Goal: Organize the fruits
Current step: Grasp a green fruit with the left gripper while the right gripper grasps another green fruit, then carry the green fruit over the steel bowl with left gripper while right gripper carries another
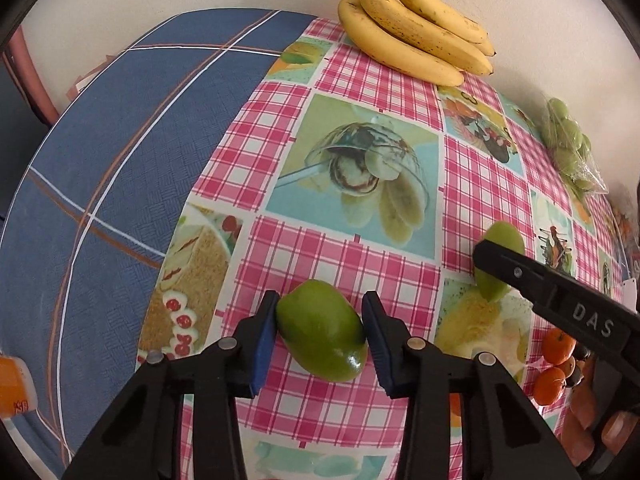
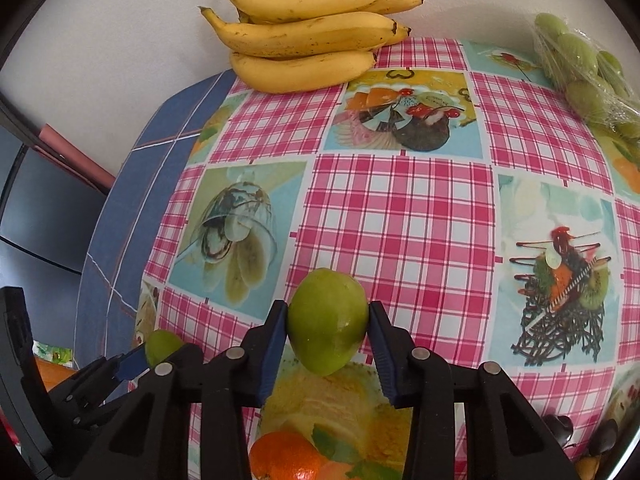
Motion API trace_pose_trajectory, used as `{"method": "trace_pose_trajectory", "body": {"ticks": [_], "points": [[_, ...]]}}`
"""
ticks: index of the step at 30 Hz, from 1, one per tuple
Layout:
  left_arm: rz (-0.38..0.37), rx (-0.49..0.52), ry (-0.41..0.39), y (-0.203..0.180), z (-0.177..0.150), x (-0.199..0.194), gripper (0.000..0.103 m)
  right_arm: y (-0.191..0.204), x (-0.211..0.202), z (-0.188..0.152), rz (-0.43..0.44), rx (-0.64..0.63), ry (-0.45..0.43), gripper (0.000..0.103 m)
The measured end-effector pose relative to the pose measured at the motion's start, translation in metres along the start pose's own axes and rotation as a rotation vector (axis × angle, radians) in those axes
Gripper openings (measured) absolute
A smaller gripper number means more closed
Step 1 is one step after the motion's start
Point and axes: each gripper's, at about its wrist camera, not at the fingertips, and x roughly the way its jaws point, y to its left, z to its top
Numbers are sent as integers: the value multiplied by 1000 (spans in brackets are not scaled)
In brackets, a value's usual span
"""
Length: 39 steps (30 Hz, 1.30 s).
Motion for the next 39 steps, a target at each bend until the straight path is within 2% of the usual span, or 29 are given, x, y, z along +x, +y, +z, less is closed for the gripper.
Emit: {"method": "trace_pose_trajectory", "body": {"ticks": [6, 9, 12, 20, 24, 29, 33, 39], "points": [[21, -25, -20, -10, -13, -16, 40, -6, -21, -15, 11, 15, -10, 43], [-24, -42, -13, -17, -24, -22, 39, -11, -39, -27, 19, 24, -31, 43], [-12, -36, -9, -29, -35, -27, 39, -20, -57, -41, 17, 32, -34, 43], [-39, -38, -29, -60, -58, -54, 39, -47, -104, -83, 0, 81, -73, 43], [-58, -27, -54, -82, -67, -69, 39, -59, -123, -101, -14, 106, -89, 43], [-123, -26, -52, -111, -82, -80, 39, -76, -151, -121, -44, 143, -127, 43], [-131, 7, -73, -141, -91, -91, 39, -90, -163, -130, -45, 182, -145, 43], [-162, 62, -89, -185, -99, -98, 39, -124, -185, -145, -101, 258, -171, 43]]}}
